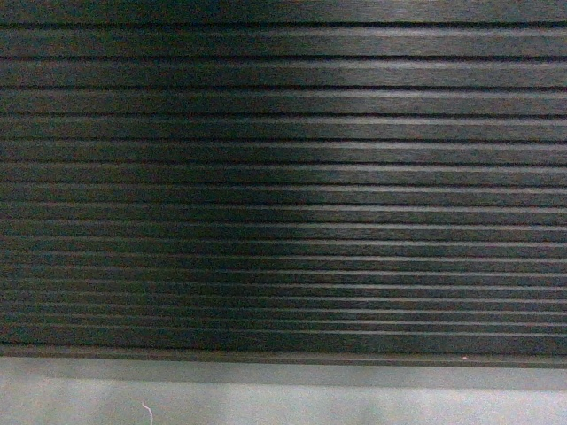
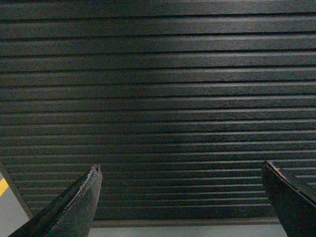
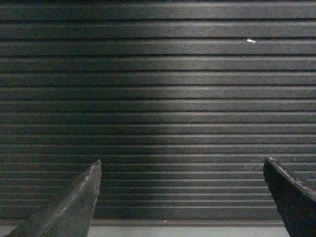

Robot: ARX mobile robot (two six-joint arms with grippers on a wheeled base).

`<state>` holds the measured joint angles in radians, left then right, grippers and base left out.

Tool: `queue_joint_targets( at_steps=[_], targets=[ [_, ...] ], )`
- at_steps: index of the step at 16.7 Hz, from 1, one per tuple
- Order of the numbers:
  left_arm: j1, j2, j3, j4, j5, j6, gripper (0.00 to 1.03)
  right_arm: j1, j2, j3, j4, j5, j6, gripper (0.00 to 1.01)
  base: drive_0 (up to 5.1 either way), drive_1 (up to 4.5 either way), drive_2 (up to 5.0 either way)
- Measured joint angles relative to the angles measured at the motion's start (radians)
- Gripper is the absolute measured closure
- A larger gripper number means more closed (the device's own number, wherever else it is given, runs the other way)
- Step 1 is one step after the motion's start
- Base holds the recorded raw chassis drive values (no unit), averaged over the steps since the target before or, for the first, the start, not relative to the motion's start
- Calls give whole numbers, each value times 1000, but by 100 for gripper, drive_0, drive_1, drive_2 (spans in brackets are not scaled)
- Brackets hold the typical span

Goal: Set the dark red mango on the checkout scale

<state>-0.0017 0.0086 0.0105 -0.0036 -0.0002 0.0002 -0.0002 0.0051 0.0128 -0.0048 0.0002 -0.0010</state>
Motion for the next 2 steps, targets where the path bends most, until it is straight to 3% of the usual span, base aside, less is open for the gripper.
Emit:
queue_joint_targets(
  at_steps=[2],
  targets=[
    [0,0,0,0,0,0,5,0,0,0,0,0,0,3,0,0,0]
  ],
)
